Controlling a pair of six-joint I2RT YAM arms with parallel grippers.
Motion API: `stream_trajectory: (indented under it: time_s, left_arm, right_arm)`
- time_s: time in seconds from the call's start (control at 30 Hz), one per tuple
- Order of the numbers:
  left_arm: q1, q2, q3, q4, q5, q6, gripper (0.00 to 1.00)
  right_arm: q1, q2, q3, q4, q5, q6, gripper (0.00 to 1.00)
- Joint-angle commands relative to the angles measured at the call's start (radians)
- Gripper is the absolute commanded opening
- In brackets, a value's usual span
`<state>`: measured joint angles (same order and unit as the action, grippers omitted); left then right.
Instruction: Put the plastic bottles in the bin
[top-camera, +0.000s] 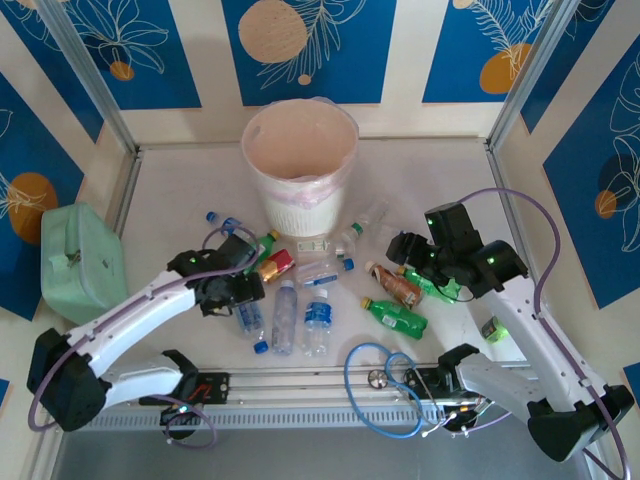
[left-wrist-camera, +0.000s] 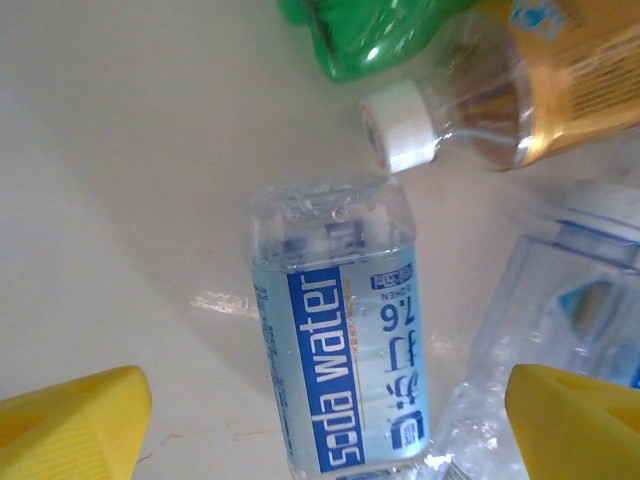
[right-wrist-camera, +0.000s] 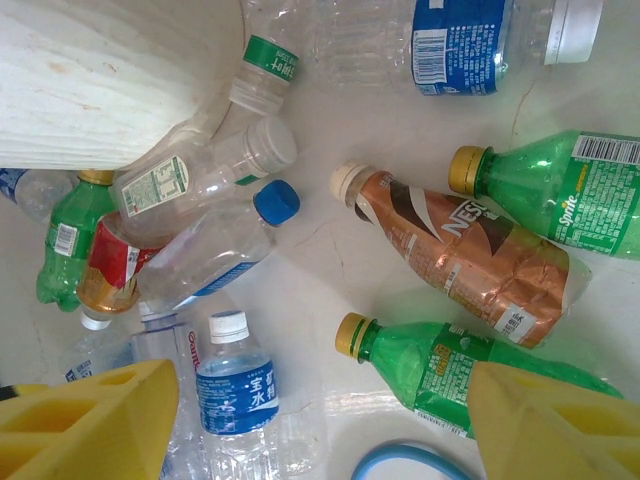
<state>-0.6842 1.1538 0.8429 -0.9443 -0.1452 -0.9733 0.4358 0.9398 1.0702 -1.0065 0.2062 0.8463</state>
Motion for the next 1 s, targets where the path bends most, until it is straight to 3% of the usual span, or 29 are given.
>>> stream_trajectory:
  time_s: [0.0,0.47,0.97]
  left_arm:
    - [-0.024,0.048,-0.025,0.048,0.021,-0.037,0.9]
    - [-0.026,0.175,-0.074,0.15,0.054,-0.019,0.84]
    - [-0.025,0.186,-0.079,0.141,0.055,-0.019,0.69]
  right_arm:
    - [0.007,-0.003,0.001,-0.012,0.008,0.012,0.77]
    - [0.008,-0.013,-0.002,-0.017,0.018,0.018,0.77]
    - [-0.007,-0.023,-0.024,-0.009,0.023,0.011,0.77]
